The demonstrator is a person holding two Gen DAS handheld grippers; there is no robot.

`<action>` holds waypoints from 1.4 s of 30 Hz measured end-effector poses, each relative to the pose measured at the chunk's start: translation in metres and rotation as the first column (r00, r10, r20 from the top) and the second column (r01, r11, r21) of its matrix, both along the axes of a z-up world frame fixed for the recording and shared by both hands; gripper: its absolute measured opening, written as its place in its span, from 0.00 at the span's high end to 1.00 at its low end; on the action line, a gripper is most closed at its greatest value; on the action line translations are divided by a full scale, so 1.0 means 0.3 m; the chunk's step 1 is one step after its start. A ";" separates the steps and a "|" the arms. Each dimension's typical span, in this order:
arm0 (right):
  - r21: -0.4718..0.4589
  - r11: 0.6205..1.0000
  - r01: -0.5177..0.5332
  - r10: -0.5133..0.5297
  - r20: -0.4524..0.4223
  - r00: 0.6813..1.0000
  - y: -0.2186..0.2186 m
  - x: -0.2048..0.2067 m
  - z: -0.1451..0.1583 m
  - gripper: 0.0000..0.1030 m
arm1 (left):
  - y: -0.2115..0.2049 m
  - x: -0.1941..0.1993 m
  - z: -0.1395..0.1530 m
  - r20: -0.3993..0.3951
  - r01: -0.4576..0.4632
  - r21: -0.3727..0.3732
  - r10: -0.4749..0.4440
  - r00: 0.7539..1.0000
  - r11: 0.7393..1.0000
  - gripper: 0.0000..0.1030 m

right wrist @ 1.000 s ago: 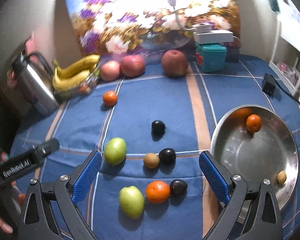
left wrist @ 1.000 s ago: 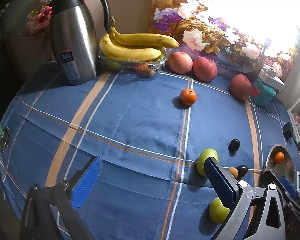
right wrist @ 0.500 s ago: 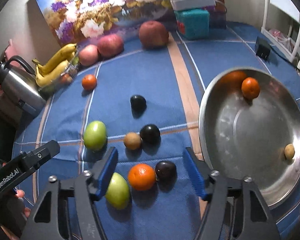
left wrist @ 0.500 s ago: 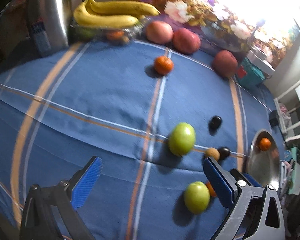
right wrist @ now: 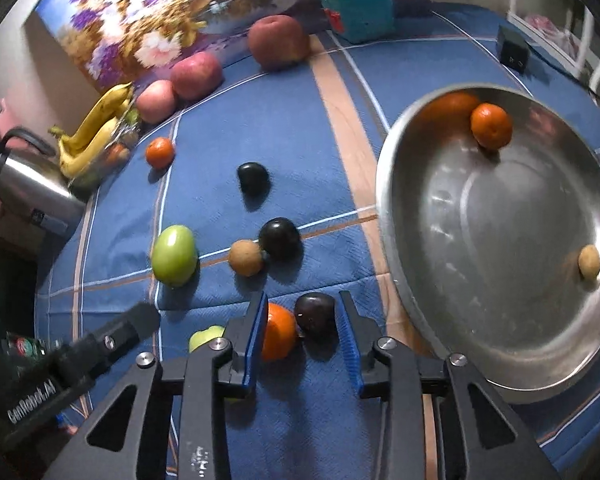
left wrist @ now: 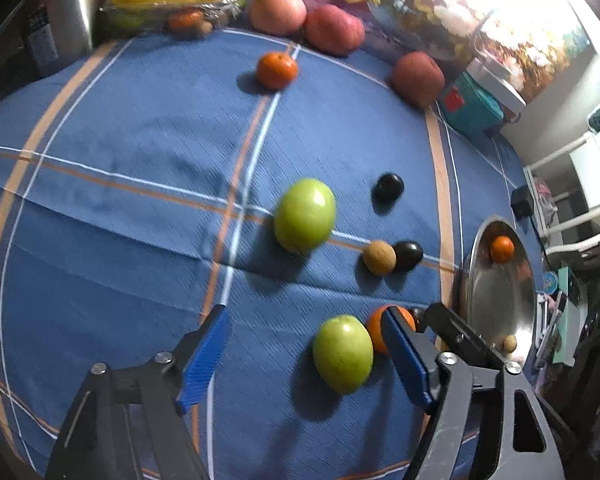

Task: Organize fruits
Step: 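Grasp the green pear-like fruit with the left tool while the right tool grasps the dark plum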

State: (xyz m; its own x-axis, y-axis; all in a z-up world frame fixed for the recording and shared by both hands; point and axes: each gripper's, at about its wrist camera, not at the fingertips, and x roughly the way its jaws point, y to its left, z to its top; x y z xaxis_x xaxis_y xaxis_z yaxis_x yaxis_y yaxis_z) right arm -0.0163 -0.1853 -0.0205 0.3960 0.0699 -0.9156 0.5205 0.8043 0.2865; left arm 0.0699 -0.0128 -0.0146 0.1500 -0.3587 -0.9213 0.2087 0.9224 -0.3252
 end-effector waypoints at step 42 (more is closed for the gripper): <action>0.059 0.997 0.045 -0.043 -0.032 0.999 -0.034 0.005 -0.060 0.70 | 0.001 -0.034 -0.050 -0.015 -0.028 -0.031 0.027 1.000 0.999 0.59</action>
State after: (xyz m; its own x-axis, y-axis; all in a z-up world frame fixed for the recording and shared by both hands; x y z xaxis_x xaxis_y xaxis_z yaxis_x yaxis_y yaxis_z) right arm -0.0147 -0.1954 -0.0386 0.3721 0.1082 -0.9219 0.5639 0.7625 0.3171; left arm 0.0597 -0.0125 -0.0297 0.1471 -0.3836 -0.9117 0.1787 0.9169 -0.3569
